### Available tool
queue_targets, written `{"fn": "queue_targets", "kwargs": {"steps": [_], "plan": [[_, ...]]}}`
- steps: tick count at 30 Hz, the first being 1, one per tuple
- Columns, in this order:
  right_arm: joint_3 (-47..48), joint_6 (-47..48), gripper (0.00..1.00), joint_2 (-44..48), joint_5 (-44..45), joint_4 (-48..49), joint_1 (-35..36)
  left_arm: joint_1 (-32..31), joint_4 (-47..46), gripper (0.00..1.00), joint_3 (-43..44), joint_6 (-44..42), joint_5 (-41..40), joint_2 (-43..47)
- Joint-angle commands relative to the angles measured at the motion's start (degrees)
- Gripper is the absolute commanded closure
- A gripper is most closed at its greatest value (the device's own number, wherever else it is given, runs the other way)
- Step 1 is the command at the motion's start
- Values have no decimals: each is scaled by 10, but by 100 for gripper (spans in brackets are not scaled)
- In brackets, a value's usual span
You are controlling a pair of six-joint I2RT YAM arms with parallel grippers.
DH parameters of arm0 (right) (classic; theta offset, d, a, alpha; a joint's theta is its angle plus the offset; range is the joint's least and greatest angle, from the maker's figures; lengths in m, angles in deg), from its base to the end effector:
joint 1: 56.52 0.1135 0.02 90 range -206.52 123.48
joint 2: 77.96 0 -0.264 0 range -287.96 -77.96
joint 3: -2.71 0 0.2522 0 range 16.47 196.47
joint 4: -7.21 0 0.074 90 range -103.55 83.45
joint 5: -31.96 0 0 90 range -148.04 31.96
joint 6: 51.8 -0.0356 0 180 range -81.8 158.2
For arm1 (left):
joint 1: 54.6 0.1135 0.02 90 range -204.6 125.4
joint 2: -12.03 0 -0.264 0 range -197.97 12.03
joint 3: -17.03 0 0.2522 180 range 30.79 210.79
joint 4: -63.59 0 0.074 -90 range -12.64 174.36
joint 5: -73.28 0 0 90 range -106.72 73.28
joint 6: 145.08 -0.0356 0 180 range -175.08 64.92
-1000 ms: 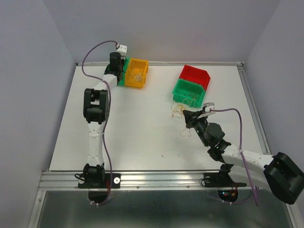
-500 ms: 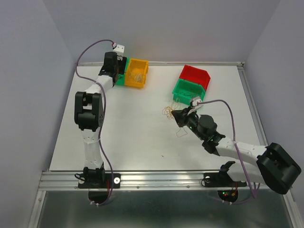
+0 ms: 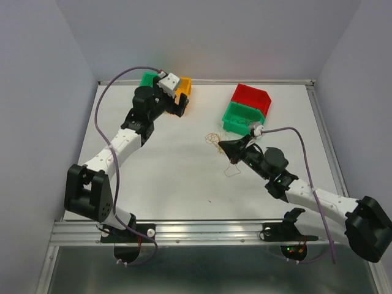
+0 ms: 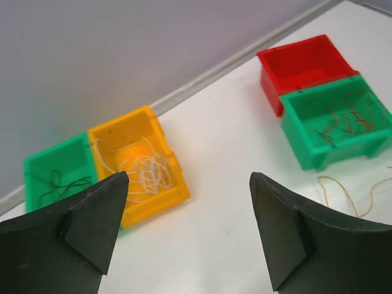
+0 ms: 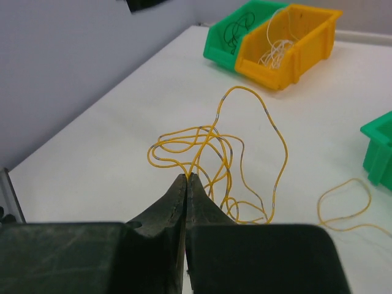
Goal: Untangle the cables
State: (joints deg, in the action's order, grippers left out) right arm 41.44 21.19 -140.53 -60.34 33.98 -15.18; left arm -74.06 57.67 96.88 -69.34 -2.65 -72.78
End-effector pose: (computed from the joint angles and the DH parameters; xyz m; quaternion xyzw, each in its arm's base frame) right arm 0.1781 0.1586 0.2515 -0.1593 0.6701 0.3654 0.6261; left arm 0.3327 -0.1267 0.3564 0.2854 0.6406 -0.1179 0.7030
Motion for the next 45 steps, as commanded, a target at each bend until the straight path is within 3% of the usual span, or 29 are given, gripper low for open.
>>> {"fn": "queue_targets", "kwargs": {"steps": [1,3,10,22,28,40,43,45], "plan": [[13,-7,100,64,20,21,3,7,-63,8,-63,46,164,-4],[21,0,99,95,17,14,3,7,-85,7,-82,55,213,-24],[94,17,99,132,42,-34,3,0,-199,7,-154,73,258,-59],[193,14,99,103,10,-56,3,-35,-415,6,-302,111,366,47],[209,1,99,83,-9,-58,3,-73,-433,6,-313,107,343,76],[225,-22,100,80,-38,-58,3,-146,-433,7,-267,111,273,11],[221,-26,99,82,-42,-58,3,-152,-433,15,-251,128,288,-3],[218,-25,99,82,-39,-56,3,-160,-432,28,-236,137,303,-11]]}}
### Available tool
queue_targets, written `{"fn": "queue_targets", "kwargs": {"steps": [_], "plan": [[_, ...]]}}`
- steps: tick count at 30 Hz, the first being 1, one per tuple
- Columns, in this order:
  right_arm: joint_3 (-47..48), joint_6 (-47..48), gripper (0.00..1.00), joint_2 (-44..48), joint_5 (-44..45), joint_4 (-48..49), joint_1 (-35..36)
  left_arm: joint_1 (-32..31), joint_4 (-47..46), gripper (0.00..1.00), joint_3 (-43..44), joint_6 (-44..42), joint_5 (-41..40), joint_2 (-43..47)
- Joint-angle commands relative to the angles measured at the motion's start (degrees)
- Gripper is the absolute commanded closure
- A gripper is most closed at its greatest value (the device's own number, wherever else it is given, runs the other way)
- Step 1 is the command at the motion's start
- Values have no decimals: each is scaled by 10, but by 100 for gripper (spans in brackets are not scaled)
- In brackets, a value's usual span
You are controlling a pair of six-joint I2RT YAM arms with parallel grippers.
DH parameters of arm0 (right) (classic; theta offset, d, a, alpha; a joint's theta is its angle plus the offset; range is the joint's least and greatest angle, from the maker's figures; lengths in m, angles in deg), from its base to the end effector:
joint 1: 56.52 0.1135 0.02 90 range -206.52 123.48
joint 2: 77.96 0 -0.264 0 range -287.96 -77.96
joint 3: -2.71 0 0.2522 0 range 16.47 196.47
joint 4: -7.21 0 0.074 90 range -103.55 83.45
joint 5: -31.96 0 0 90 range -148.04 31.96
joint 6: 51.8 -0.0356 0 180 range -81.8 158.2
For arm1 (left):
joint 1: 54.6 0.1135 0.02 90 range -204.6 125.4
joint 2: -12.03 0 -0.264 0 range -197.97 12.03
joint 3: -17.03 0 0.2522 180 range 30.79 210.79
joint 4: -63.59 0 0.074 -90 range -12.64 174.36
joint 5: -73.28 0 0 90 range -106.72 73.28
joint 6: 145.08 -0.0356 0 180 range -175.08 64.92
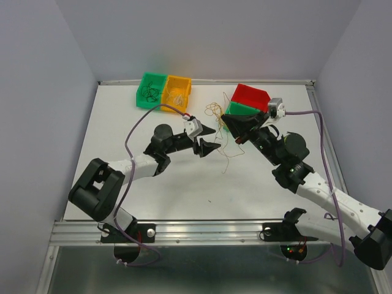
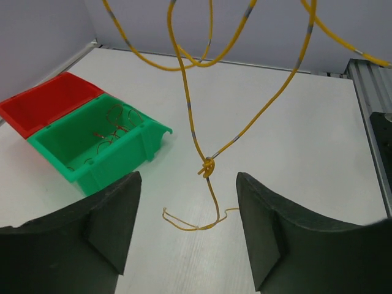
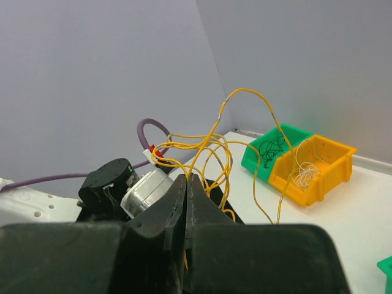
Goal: Untangle the cables
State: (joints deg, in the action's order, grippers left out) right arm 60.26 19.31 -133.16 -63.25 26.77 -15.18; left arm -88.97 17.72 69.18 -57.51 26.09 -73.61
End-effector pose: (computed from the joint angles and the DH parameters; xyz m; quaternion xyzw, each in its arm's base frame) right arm 0.1652 0.1496 0.3815 -0.1458 0.5412 0.4373 0.7032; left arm 0.2406 -0.1939 0.2590 0.4540 0.4639 -0.4195 0.6345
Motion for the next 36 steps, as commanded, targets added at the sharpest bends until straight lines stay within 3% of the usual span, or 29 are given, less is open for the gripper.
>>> {"fn": "queue_targets", "kwargs": {"steps": [1,2,4,5,6,11,15,16,20,21,24,36], "plan": [[28,-6,99,10,-9,15,3,-14,-31,33,41,16,15,-4],[25,-6,99,11,-8,17,4,-17,-29,51,42,12,14,-4],[20,-4,99,15,2,17,3,-18,-21,72,43,2,8,0],[17,-3,100,18,10,17,3,-18,-1,92,44,-14,-3,5],[5,1,99,31,34,16,3,-17,27,100,46,-28,-31,18],[-57,17,99,106,176,-11,3,3,88,100,34,-80,-102,74],[-114,23,99,193,335,-70,3,34,157,100,43,-92,-222,123],[-146,20,96,226,415,-109,3,60,179,100,50,-71,-249,137],[-179,10,94,292,513,-155,3,151,228,100,85,-4,-267,153],[-186,9,94,307,528,-162,4,196,232,100,91,10,-252,158],[-212,4,99,364,569,-185,2,248,232,100,94,43,-228,169],[-251,-35,99,419,661,-209,3,249,215,100,63,10,-301,245]]}}
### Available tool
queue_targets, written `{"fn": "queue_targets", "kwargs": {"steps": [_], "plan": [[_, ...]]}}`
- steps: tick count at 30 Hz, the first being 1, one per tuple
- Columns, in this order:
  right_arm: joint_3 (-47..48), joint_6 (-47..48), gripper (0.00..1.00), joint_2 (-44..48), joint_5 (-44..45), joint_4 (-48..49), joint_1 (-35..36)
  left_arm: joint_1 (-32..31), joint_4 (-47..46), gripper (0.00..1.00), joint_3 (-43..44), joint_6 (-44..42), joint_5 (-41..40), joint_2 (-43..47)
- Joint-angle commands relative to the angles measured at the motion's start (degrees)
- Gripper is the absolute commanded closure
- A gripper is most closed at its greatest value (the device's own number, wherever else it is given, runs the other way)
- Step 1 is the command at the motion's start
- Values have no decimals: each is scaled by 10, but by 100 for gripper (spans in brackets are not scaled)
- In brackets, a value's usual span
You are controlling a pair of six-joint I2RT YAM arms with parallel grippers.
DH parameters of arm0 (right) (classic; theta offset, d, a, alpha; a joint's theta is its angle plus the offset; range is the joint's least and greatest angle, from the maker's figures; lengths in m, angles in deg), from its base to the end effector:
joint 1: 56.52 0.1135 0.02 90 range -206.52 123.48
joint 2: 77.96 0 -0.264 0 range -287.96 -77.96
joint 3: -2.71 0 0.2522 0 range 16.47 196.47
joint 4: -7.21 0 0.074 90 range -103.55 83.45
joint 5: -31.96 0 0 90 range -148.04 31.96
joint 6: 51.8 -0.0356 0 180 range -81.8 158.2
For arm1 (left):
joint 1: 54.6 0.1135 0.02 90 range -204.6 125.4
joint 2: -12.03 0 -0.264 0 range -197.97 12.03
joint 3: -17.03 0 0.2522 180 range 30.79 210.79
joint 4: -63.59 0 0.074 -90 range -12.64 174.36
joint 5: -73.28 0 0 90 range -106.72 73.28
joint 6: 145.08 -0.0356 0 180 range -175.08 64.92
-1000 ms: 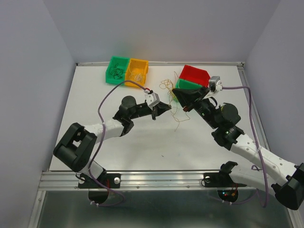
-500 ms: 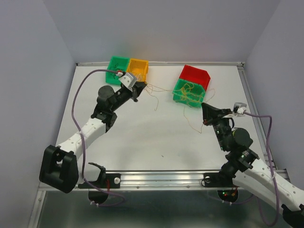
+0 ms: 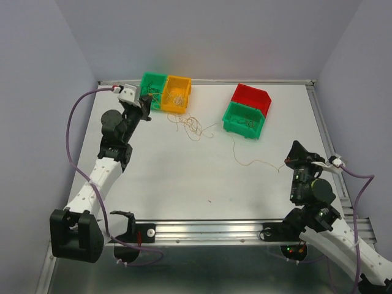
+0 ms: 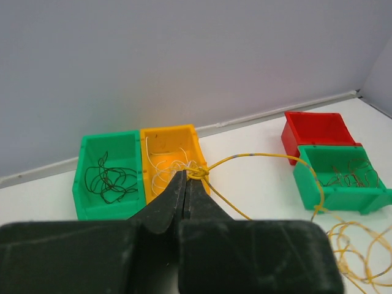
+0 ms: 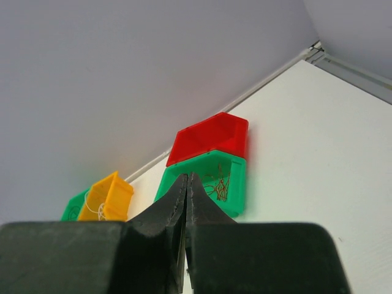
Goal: Untangle the cables
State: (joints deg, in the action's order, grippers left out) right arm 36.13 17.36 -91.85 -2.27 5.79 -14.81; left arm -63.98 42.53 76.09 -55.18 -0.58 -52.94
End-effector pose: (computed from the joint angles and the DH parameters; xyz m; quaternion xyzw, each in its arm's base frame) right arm 0.0874 0.0384 0.2904 0.2784 0.5788 0.1368 0.7541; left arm 0.2585 -0.0527 0.3550 0.1608 0.5904 -0.1486 0.7768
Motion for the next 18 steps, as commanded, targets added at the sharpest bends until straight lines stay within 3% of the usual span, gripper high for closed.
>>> {"fn": "queue_targets", "kwargs": {"steps": [1,3,4,7,8,9,10,14,18], "plan": [[-8,-16,99,4,56,-1,-1,-1,-32,100,-7,-17,-39,41],[-6,-3,98,-6,24,-1,-1,-1,-32,100,-12,-24,-29,59],[-5,13,90,-13,-35,-1,-1,0,-34,100,-14,-24,-17,65],[6,28,58,-70,-126,-1,-1,-1,-40,100,-23,-27,65,91],[12,33,40,-89,-187,1,-1,-2,-38,100,-24,-28,86,96],[21,41,33,-109,-218,6,-1,-2,-37,100,-24,-29,126,108],[27,55,19,-153,-277,21,-1,-2,-26,100,-20,-32,147,114],[37,96,3,-265,-440,102,-1,-2,34,100,10,-51,191,142],[68,126,0,-382,-613,189,0,-2,63,100,3,-61,210,182]]}}
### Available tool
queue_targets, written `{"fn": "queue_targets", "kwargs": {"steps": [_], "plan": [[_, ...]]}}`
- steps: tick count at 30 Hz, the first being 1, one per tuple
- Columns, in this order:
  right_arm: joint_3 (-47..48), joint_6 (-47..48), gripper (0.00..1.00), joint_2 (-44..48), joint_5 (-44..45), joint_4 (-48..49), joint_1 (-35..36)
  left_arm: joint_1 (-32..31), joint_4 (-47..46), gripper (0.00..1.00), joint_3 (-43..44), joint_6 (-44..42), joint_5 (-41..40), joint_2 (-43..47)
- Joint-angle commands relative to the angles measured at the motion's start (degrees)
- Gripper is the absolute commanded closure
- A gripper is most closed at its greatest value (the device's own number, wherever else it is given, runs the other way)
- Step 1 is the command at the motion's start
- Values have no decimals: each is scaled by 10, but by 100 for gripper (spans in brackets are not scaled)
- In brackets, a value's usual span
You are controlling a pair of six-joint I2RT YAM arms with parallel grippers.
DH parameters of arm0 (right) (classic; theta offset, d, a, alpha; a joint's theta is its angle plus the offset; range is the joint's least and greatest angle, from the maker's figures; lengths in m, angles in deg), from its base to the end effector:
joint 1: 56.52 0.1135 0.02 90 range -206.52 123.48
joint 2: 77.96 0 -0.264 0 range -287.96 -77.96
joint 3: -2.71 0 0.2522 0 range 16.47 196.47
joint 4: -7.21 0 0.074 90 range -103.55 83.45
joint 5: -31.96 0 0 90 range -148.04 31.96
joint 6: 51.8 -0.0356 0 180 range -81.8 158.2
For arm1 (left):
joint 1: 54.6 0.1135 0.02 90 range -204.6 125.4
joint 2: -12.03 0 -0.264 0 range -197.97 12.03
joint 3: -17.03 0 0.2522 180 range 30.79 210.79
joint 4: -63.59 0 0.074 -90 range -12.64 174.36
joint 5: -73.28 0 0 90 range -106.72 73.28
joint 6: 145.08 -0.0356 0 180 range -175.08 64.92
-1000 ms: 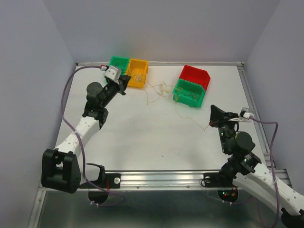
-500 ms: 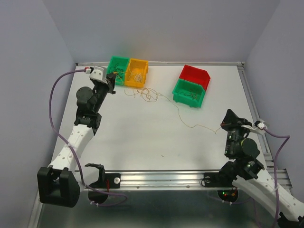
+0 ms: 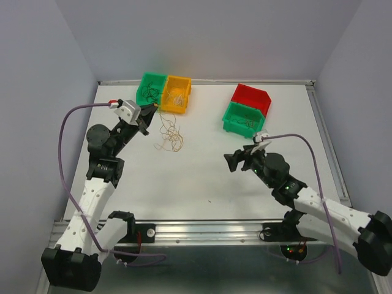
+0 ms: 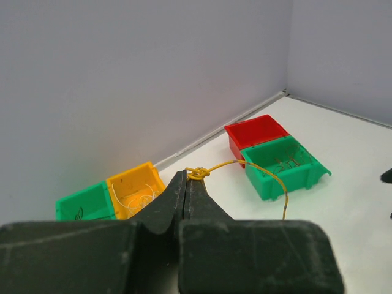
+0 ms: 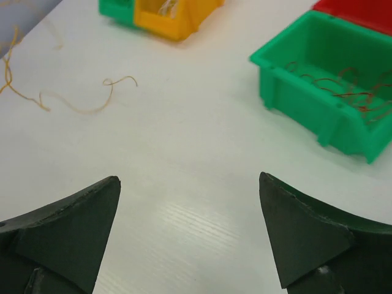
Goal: Untangle the cables
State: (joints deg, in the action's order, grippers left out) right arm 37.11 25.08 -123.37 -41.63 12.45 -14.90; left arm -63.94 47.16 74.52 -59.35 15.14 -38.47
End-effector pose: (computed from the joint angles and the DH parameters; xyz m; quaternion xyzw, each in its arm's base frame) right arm 0.1486 0.1186 0.2425 -0.0880 0.7352 0.2111 0.6381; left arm 0.1924 -0.0507 0.3893 0.2903 0.4969 -0.1861 0.7964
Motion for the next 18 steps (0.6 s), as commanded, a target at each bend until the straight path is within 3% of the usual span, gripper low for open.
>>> {"fn": "queue_targets", "kwargs": {"steps": [1,11,18], "plan": [[65,55,0,-95,-244,137,0,-3,21,100,17,-20,59,44],[123,100,0,-313,-497,338,1,-7,62,100,16,-23,102,81],[141,43,0,-399,-540,482,11,-8,67,100,18,-22,100,85]]}}
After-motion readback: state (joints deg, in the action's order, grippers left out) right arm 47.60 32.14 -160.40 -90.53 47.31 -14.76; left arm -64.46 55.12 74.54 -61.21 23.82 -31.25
